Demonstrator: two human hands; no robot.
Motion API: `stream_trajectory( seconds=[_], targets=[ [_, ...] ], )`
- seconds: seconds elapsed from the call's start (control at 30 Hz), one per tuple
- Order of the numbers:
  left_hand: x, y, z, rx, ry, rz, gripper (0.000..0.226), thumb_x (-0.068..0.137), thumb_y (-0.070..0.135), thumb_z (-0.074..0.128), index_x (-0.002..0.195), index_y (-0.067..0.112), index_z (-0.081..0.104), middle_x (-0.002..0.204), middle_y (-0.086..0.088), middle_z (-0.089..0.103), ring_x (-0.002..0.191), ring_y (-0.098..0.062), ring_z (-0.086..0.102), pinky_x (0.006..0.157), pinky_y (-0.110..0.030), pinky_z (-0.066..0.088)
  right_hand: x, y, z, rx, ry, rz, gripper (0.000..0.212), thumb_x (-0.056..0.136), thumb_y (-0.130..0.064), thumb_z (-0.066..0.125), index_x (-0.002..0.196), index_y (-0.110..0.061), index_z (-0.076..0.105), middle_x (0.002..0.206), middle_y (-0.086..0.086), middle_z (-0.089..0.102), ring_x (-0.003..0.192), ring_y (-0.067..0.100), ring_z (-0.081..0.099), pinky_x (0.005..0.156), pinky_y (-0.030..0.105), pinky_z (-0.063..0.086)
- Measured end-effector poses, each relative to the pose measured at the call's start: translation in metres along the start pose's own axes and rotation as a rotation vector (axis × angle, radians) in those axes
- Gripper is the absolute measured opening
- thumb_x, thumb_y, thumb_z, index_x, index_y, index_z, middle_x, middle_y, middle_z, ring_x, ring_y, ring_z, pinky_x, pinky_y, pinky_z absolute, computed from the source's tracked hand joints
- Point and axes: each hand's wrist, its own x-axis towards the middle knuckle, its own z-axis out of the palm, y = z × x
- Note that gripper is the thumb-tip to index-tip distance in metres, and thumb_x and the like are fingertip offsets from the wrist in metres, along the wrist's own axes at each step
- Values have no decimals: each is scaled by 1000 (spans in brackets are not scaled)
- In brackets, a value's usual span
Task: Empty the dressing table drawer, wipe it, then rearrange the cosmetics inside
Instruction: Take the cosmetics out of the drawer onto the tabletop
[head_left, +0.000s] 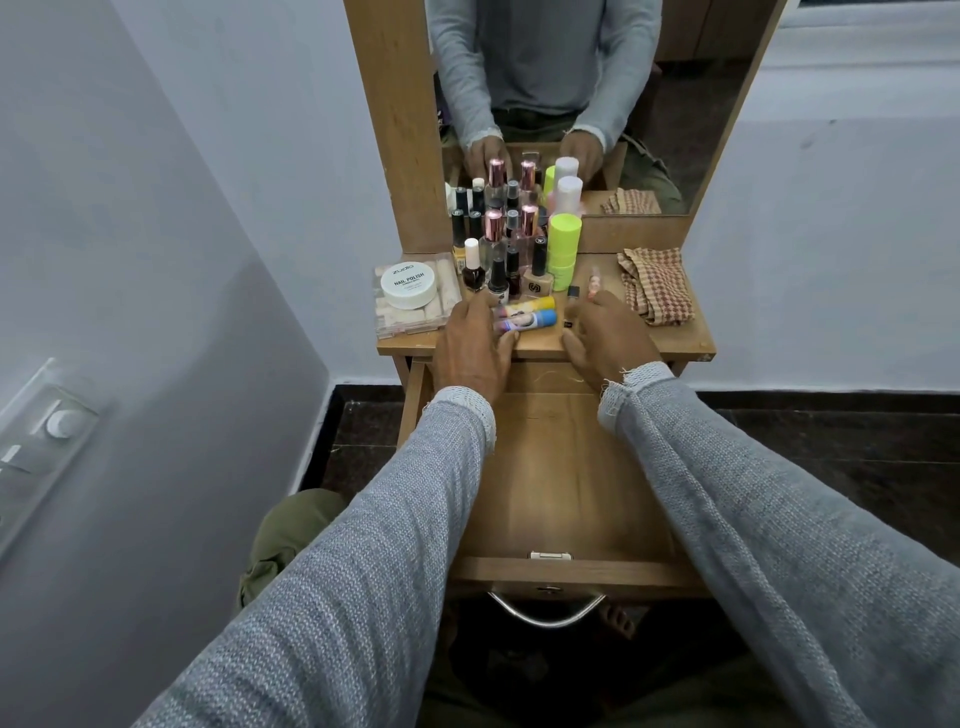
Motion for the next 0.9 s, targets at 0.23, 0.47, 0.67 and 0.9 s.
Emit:
stream_trajectory(
  seconds=[0.23, 0.47, 0.67, 0.9],
  targets=[
    [4, 1, -1, 12, 0, 9, 36, 87, 25, 68, 119, 15, 54, 117, -5, 63, 106, -21, 59, 86, -31, 48, -2, 2, -7, 41, 27, -25, 35, 86, -16, 54, 120, -10, 59, 106, 14, 57, 90, 25, 55, 72, 27, 40],
    [6, 6, -2, 21, -9, -26, 34, 87, 28, 69, 116, 16, 56, 115, -3, 63, 103, -20, 60, 84, -32, 48, -5, -2, -7, -12, -42, -86, 25, 86, -10, 55, 106, -4, 67, 101, 14, 61, 88, 30, 59, 75, 38, 50],
    [8, 8, -2, 53, -37, -44, 31, 88, 28, 68, 113, 16, 55, 111, -3, 64, 99, -23, 60, 82, -35, 49, -12, -15, 5, 134, -4, -137, 20, 87, -9, 59, 105, -6, 67, 97, 11, 65, 87, 26, 58, 76, 33, 47],
    [0, 0, -5, -45, 5, 1, 22, 94, 15, 56, 116, 13, 56, 109, -5, 67, 98, -23, 62, 87, -37, 52, -9, -5, 8, 188, 114, 74, 26, 83, -20, 68, 107, -9, 65, 102, 10, 58, 90, 22, 55, 76, 30, 43]
  ],
)
